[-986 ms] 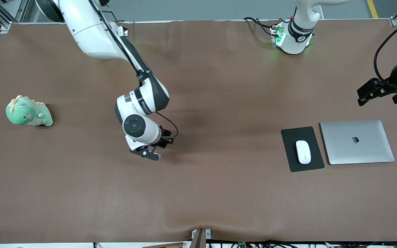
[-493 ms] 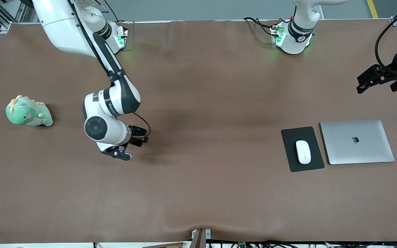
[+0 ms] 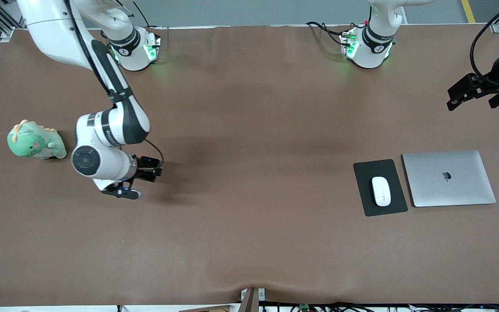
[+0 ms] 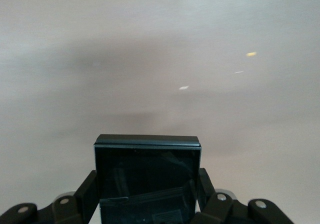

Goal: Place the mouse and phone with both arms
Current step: 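Carry the black phone with the right gripper toward the green plush toy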

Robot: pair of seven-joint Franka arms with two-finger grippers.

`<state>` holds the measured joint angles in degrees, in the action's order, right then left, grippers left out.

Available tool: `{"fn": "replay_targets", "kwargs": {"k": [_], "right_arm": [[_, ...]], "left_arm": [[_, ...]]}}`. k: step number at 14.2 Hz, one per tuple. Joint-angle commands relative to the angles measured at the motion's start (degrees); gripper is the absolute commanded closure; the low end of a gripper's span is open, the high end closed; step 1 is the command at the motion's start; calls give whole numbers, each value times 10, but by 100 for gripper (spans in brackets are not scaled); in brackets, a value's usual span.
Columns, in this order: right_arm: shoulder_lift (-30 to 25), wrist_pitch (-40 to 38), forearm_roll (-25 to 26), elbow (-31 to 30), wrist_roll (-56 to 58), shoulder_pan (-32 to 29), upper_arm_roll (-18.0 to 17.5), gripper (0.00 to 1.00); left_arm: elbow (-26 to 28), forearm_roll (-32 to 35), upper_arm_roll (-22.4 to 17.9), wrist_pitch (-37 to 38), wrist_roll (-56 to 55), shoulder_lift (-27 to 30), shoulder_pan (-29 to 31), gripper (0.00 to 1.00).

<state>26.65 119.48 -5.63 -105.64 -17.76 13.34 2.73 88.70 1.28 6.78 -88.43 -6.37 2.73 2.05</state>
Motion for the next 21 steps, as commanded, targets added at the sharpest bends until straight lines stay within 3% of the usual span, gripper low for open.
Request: {"fn": "replay_targets", "kwargs": {"k": [1,8,15,21], "right_arm": [[-43,3,10,-45,39,-39,-11,100],[-53,9,20,-78,183,-139,-11,100],[-64,122,23,-184,285,-204,-11,100],[-57,187,25,-232,292,-213,-10,100]], "left_arm": [[9,-12,9,-1,17,11,14,0],[8,-14,6,-3,20,9,15,0],[9,-15,7,-25,23,3,14,0],[9,-15,9,-25,23,3,14,0]]}}
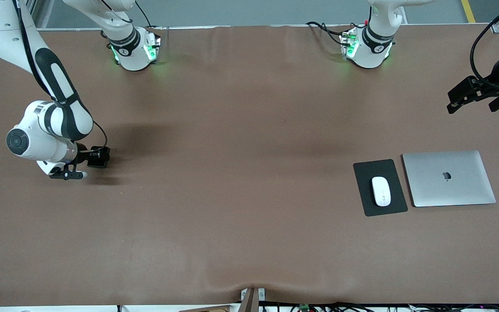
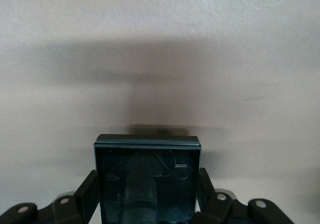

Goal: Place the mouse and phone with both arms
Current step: 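Carry the black phone with the right gripper toward the green plush toy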

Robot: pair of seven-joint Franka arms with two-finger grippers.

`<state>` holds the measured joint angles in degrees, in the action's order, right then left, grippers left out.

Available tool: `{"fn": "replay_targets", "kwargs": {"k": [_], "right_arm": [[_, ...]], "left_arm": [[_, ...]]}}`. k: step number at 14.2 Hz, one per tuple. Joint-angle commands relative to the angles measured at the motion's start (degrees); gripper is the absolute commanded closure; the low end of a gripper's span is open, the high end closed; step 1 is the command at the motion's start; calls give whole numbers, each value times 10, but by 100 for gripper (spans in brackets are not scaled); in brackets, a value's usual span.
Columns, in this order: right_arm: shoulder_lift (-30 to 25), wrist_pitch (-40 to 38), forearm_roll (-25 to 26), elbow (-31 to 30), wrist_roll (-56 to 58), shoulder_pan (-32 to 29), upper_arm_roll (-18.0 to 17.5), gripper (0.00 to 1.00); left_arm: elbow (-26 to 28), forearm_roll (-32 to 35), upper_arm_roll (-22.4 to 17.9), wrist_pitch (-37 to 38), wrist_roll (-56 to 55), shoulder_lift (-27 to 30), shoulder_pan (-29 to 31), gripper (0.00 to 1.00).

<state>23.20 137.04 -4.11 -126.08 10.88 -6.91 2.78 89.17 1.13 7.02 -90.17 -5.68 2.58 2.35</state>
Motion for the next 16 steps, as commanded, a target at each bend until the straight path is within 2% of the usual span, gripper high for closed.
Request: {"fn": "replay_targets", "kwargs": {"k": [1,5,6,7,8,10,13,16], "right_arm": [[-24,16,13,-35,5,-10,-10,100],[-19,39,28,-47,5,-13,-9,100],[-19,35,28,-46,5,-13,-9,73],[-19,31,28,-43,5,-13,-9,7],[-20,28,28,-38,5,-12,-9,0],[-19,11,27,-5,3,-8,-10,0],[-19,-97,26,89,2,-5,-11,0],[-12,-170,26,173,3,-4,-12,0]], "left_arm": [[5,-13,6,-7,16,3,11,0],[6,-13,6,-7,16,2,11,0],[6,-14,6,-7,16,2,11,0],[5,-14,6,-7,16,3,11,0],[7,-14,6,-4,16,6,11,0],[7,-14,6,-4,16,5,12,0],[8,-14,6,-4,16,4,11,0],[7,-14,5,-4,16,4,12,0]]}}
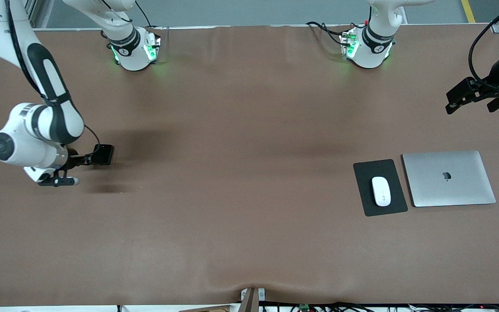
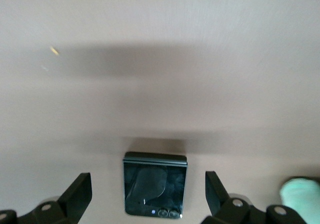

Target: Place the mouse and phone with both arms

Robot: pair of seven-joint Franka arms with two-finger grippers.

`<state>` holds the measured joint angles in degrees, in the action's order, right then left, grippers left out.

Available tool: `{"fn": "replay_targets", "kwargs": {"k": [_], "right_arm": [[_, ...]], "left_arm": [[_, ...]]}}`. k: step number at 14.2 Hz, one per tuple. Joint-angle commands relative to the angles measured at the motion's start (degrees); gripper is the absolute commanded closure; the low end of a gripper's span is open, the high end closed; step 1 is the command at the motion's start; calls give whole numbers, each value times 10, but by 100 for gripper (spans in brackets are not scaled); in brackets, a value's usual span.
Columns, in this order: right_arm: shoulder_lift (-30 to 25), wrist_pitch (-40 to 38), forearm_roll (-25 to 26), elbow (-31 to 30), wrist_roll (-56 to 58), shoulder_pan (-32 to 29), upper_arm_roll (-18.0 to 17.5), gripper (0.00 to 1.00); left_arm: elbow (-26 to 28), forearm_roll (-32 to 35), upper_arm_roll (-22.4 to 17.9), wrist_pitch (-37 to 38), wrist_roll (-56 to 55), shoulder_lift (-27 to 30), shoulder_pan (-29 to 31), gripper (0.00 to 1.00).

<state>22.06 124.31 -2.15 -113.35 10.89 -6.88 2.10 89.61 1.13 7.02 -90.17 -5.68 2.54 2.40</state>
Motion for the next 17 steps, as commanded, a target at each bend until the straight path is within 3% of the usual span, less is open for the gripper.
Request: {"fn": "replay_targets", "kwargs": {"k": [1,5,12,17], "right_arm": [[0,-55,7,66,3,-3,-6,0],[5,-125,3,173,3,12,-6,0],[5,-314,7,385,3,33,-5,0],[-29,-376,7,416,-3,61,-1,0]], "left_arm": [[3,-14,5,-4,16,4,11,0],[3,-14,4,-6,16,4,12,0],[0,-15,4,-6,16,9,11,0],[0,-28,2,-4,17,8,11,0]]}}
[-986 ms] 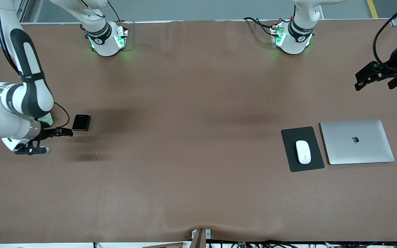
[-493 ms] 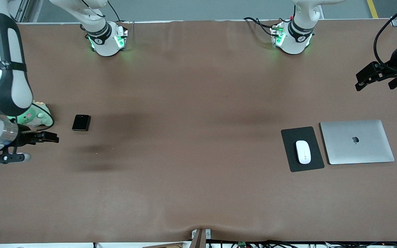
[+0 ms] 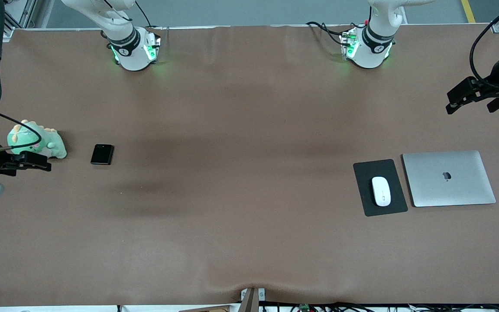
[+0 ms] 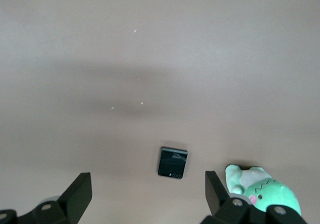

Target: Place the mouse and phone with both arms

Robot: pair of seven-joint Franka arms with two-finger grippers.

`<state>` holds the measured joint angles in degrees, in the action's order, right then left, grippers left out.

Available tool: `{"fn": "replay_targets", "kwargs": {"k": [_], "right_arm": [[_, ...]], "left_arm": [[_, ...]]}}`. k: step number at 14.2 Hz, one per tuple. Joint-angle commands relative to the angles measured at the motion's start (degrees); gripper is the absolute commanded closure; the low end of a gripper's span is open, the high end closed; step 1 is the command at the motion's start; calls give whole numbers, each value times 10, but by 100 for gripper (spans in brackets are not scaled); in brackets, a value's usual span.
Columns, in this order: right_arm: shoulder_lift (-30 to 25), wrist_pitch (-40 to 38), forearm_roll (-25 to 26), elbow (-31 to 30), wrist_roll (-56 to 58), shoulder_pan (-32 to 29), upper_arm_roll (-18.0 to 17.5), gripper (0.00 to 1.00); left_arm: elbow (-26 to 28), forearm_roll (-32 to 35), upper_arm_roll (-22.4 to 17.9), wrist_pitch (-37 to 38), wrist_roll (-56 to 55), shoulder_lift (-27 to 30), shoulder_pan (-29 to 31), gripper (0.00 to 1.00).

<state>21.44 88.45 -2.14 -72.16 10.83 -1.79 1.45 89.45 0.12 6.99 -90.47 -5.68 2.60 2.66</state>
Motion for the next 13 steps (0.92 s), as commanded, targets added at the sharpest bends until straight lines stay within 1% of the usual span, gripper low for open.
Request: {"fn": "replay_targets", "kwargs": {"k": [1,3,5,8,11,13], "right_arm": [[-41,-17,7,1,-1,9,4,0],[-67,-35,7,-2,1,11,4,0],[-104,-46,7,-26,1,7,4,0],[-172,-38,7,-104,4,10,3,0],[-217,-28,7,-161,5,3,2,0],[-253,-3,7,-208,5,1,2,0]], "left_arm": [[2,-19,2,2,17,11,9,0],[2,-19,2,4,22,12,9,0],[2,-19,2,4,23,11,9,0],[0,-20,3,4,24,11,9,0],[-5,-19,3,3,36,4,7,0],[-12,-19,4,3,37,2,6,0]]}}
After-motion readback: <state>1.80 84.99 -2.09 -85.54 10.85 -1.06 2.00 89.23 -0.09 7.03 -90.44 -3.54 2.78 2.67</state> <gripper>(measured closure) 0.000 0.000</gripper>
